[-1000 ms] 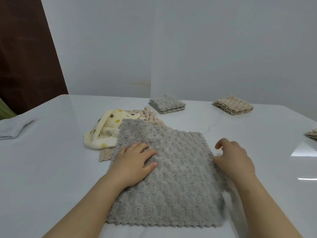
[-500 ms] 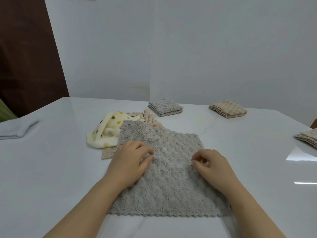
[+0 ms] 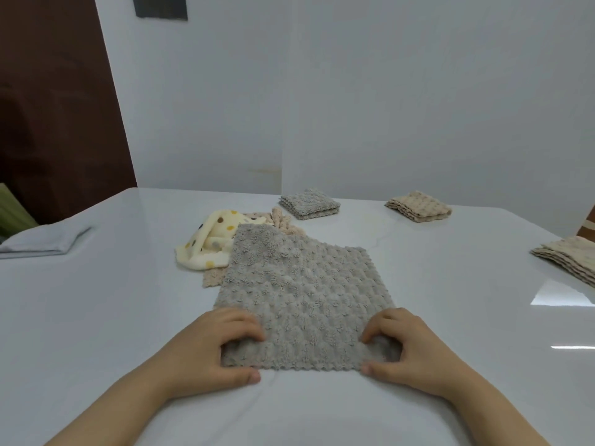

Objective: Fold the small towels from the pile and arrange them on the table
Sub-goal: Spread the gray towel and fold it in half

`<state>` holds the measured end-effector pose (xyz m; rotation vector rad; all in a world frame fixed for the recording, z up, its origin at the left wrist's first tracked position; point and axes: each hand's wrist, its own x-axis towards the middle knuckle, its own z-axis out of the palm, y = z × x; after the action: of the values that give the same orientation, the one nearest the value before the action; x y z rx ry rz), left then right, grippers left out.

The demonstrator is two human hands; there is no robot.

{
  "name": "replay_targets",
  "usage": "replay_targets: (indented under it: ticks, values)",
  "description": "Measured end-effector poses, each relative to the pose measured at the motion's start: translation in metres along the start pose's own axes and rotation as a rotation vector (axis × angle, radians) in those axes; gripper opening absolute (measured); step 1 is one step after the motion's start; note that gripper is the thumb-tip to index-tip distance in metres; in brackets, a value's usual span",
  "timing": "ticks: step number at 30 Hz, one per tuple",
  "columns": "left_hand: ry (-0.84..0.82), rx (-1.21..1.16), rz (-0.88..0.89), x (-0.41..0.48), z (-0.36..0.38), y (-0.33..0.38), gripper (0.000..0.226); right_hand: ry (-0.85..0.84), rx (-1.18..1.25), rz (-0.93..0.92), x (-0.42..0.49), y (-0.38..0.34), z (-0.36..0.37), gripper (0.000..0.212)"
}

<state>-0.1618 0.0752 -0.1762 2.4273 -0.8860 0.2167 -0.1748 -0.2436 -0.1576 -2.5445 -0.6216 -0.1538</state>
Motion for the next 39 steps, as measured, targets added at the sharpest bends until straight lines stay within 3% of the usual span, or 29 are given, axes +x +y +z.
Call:
replay_targets:
  ticks: [3, 5, 10, 12, 16, 23, 30, 32, 39]
  values:
    - [0.063, 0.067, -0.033, -0.002, 0.004, 0.000, 0.033, 0.057, -0.014, 0.024, 0.001, -0.005, 0.003, 0.015]
    - [0.163, 0.144, -0.056, -0.003, 0.005, 0.001, 0.026, 0.111, -0.016, 0.045, -0.001, -0.005, 0.004, 0.019]
    - [0.276, 0.084, -0.244, -0.004, -0.002, 0.006, 0.036, 0.178, 0.057, 0.168, -0.004, -0.002, 0.004, 0.039]
    - [0.368, -0.003, -0.283, -0.004, -0.005, 0.009, 0.037, 0.266, 0.148, 0.212, -0.006, -0.002, 0.002, 0.038]
    - [0.503, -0.152, -0.405, -0.005, -0.011, 0.013, 0.064, 0.399, 0.314, 0.278, -0.008, -0.004, -0.003, 0.030]
    - [0.334, -0.080, -0.382, -0.009, -0.015, 0.024, 0.031, 0.355, 0.409, 0.318, -0.013, -0.010, -0.007, 0.019]
    - [0.070, -0.191, -0.489, -0.015, -0.030, 0.027, 0.014, 0.082, 0.465, 0.403, -0.023, -0.013, -0.022, 0.020]
    - [0.103, -0.228, -0.519, -0.011, -0.035, 0.027, 0.013, 0.087, 0.458, 0.404, -0.019, -0.013, -0.026, 0.019]
    - [0.330, -0.309, -0.594, 0.022, -0.051, 0.014, 0.012, 0.370, 0.475, 0.384, 0.021, -0.015, -0.035, 0.013]
